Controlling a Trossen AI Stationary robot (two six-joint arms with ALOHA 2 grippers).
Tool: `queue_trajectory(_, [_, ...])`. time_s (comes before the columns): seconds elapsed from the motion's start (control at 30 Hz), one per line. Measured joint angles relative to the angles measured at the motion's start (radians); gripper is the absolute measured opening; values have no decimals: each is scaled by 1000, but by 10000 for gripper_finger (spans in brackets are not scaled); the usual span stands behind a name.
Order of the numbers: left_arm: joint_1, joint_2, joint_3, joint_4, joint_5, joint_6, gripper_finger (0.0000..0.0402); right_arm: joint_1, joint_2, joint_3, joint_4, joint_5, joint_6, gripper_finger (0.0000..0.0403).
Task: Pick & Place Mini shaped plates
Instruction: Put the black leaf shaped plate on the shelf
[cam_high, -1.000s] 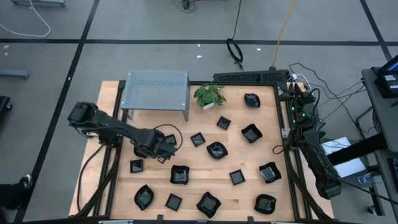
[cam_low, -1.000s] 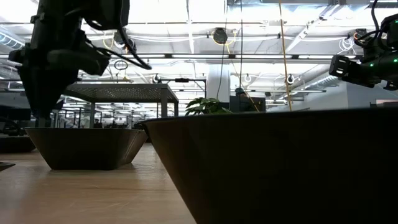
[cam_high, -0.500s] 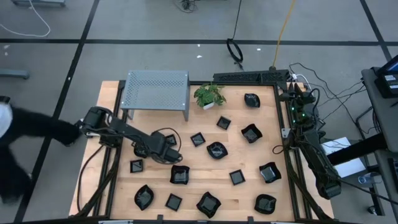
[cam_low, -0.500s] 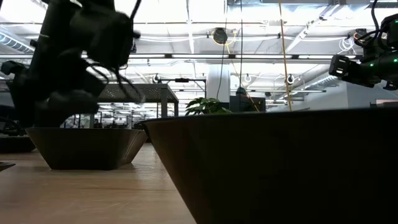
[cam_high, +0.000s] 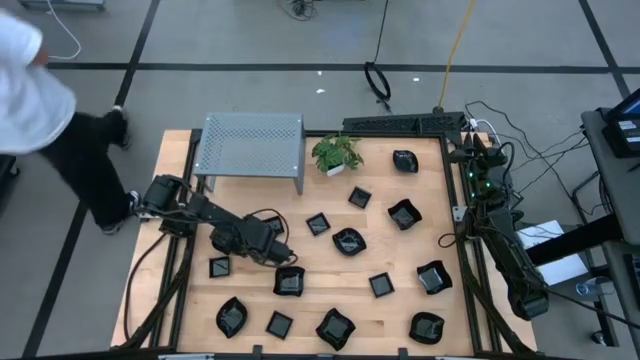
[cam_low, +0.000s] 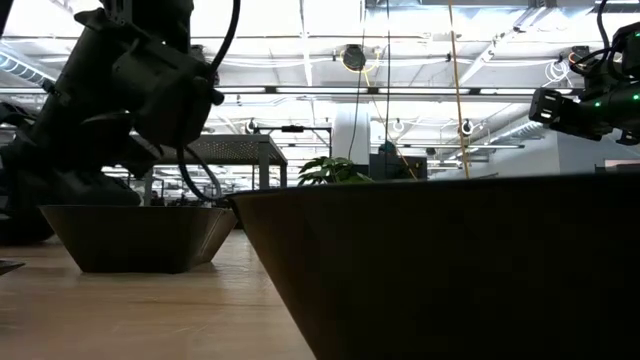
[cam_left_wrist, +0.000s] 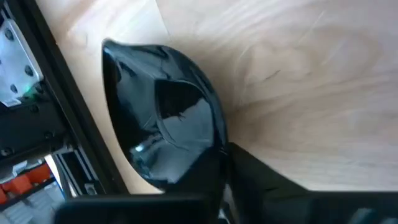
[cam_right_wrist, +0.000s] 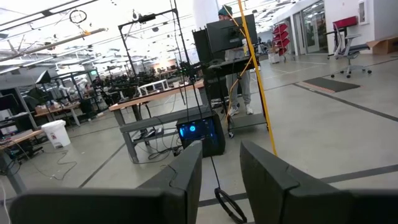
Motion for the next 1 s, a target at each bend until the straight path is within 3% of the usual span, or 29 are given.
queue_trajectory(0.27, [35,-61,50,-3,-8,80,5,0,0,0,0,0,0,100])
queue_trajectory(0.6, [161,-398,121,5,-117,235,9,0,1,0,0,0,0,100])
queue_trajectory(0.73, [183,-504,195,61,-225,331,9,0,1,0,0,0,0,100])
queue_trajectory(0.9, [212,-551,287,97,-501,469,9,0,2,0,0,0,0,100])
queue_trajectory(1.0, [268,-552,320,98,-611,602,16,0,2,0,0,0,0,100])
